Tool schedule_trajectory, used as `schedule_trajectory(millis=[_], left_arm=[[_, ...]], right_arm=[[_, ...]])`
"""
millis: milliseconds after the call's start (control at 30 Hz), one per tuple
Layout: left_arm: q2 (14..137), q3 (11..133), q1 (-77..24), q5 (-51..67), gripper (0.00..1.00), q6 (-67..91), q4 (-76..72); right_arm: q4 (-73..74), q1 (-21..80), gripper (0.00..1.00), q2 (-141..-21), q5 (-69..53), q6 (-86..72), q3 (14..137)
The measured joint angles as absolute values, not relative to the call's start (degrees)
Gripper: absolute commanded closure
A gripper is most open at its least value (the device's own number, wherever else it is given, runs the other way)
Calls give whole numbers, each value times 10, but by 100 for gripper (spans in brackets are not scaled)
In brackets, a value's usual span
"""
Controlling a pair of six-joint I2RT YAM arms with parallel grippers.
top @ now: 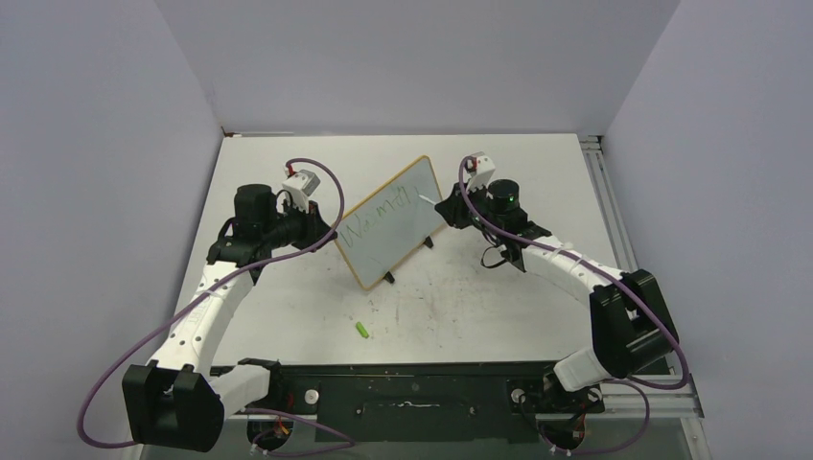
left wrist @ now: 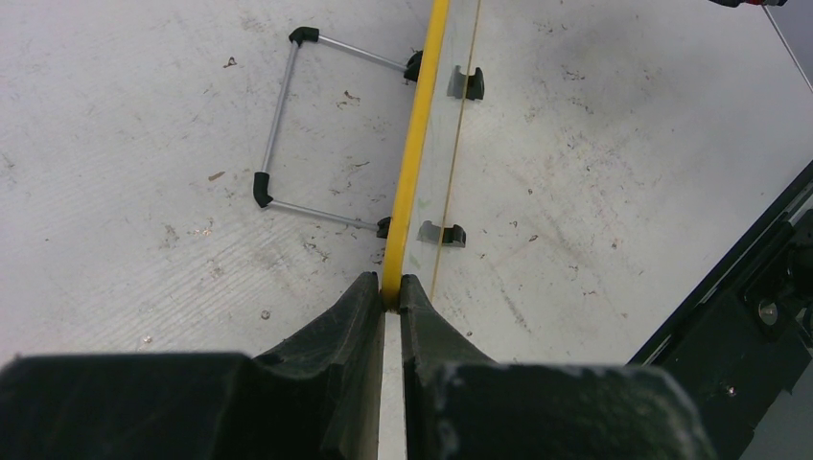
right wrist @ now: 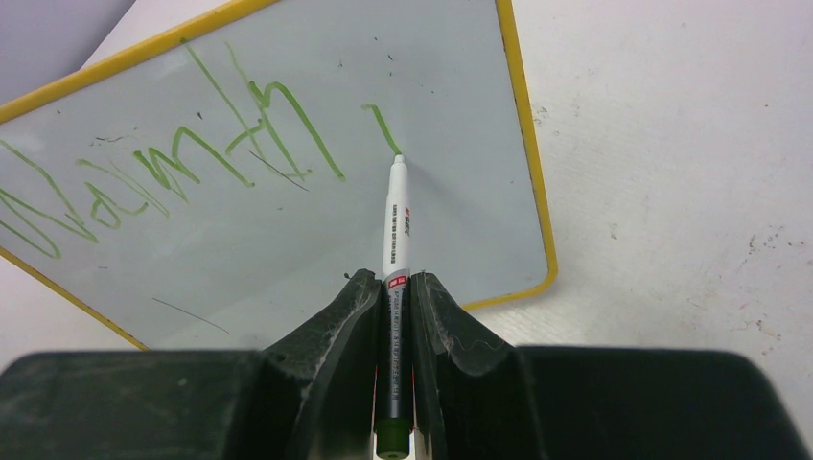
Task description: Write a sentence on the whiteboard
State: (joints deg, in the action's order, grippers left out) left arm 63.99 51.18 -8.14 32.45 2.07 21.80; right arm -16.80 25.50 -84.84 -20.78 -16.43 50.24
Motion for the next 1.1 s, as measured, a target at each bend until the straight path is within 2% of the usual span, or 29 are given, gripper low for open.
schedule_trajectory(millis=[1100], left_arm=[[641,512,-81,327,100,21,219]], right_arm=[[-171,275,95,-821,-167,-156,525]])
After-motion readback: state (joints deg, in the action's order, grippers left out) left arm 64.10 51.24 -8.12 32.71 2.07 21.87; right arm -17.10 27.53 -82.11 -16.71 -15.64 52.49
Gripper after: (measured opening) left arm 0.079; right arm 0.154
